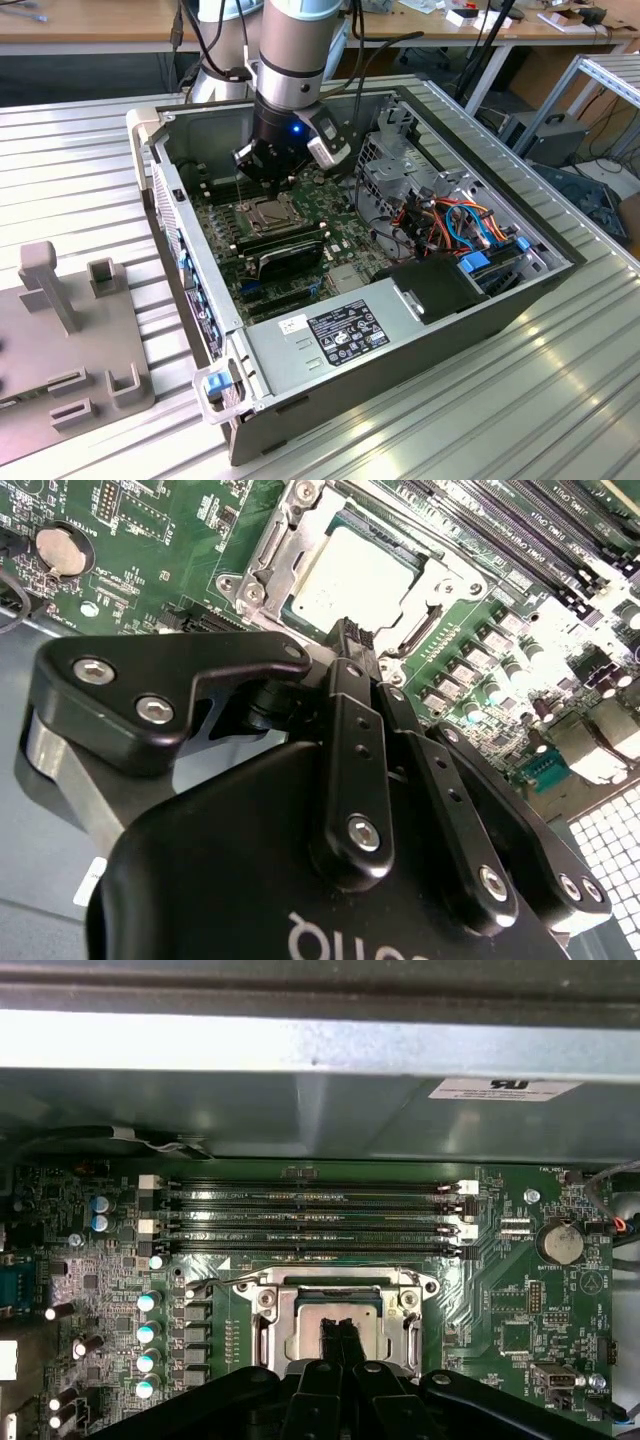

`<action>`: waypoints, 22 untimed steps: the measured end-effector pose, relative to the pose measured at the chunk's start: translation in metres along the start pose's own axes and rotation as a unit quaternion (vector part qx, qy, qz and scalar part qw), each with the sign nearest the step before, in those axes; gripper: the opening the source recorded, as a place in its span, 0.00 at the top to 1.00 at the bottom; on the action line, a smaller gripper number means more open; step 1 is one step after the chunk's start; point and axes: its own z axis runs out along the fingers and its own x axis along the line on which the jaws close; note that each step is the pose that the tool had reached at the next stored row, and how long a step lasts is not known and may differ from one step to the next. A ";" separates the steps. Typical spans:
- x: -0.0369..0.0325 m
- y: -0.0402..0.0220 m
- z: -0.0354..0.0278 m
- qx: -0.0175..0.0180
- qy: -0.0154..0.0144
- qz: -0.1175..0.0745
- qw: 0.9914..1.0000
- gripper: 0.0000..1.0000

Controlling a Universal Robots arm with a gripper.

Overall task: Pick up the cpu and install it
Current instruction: 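Close the cpu cover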

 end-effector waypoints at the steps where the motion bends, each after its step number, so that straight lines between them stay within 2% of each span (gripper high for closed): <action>1: 0.0000 0.0000 0.0001 0.000 0.000 -0.006 1.000 0.89; 4: -0.0001 0.0000 0.0005 -0.001 0.002 -0.033 0.999 0.89; 5: -0.0001 0.0000 0.0005 -0.001 0.002 -0.036 0.999 0.89; 7: -0.0001 0.0000 0.0006 0.002 0.002 -0.037 0.999 0.89; 8: -0.0001 0.0000 0.0005 0.005 0.002 -0.037 0.999 0.89; 9: -0.0001 0.0000 0.0005 0.012 0.002 -0.037 0.999 0.89; 12: -0.0001 0.0000 0.0005 0.020 0.003 -0.037 0.999 0.89; 14: -0.0001 0.0000 0.0005 0.026 0.003 -0.038 0.999 0.89; 22: -0.0001 0.0000 0.0005 0.026 0.003 -0.038 0.999 0.89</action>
